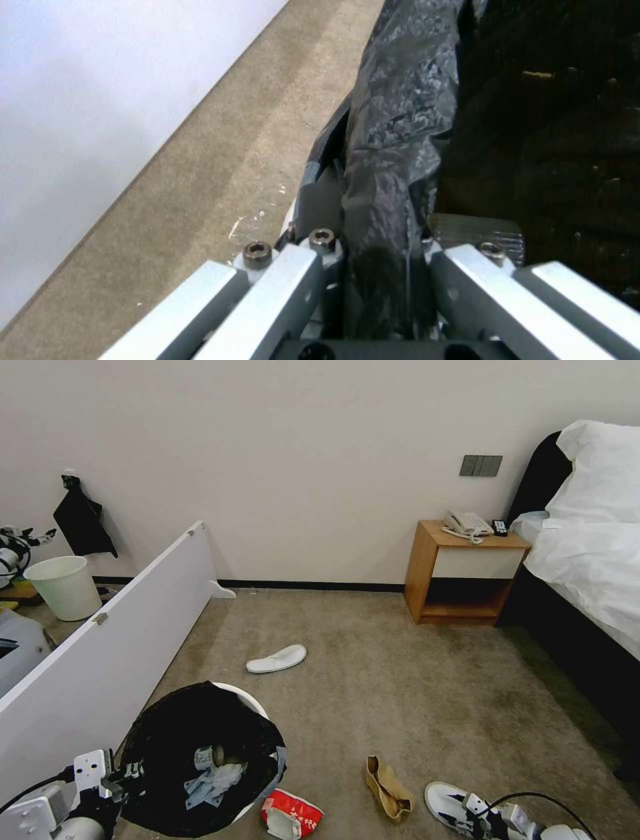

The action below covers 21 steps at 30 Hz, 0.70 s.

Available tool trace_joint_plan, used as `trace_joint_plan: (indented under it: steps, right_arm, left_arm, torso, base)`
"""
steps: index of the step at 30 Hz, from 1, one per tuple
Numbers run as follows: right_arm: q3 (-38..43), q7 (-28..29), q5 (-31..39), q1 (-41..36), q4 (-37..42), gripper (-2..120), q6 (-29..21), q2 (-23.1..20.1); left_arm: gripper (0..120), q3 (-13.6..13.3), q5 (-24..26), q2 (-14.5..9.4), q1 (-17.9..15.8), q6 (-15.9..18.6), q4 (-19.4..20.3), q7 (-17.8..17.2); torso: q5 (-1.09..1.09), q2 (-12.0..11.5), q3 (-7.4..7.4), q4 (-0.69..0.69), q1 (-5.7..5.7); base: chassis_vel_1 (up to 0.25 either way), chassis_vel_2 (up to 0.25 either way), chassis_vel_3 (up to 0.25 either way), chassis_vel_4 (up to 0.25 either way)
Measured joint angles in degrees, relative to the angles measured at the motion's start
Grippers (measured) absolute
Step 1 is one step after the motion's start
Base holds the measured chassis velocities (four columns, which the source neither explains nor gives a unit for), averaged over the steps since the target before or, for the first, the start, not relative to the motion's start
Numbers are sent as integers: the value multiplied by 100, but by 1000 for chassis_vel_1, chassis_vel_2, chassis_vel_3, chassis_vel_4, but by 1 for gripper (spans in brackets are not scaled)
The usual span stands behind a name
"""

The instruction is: Pick up the trash bin, then pick up the garbage from the floor and place it into the trash bin.

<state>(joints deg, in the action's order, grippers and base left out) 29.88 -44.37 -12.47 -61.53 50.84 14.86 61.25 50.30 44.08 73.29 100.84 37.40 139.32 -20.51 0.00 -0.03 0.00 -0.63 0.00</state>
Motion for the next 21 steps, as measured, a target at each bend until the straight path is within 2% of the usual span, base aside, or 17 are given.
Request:
trace_joint_plan:
  steps: [1,5,8,21]
  right_arm:
    - [26,-1,-7,-23,2,27,2,-9]
    - [60,-1,-16,-57,16,19,3,-22]
    - [107,-3,-26,-122,70,2,2,-57]
    - [268,-21,13,-287,380,0,-29,-185]
  left_arm:
    - [3,-3,0,-3,1,0,0,0]
    - [3,-3,2,-15,-1,0,0,0]
    - [3,-7,13,-41,-5,0,0,0]
    - [3,-4,83,-151,-28,0,-9,-4]
  torso:
    - [0,0,0,0,0]
    - [0,0,0,-1,0]
    - [-1,0,0,-2,0]
    - [0,0,0,-2,0]
  base:
    - [0,0,0,0]
    - [0,0,0,0]
    - [0,0,0,0]
    - [0,0,0,0]
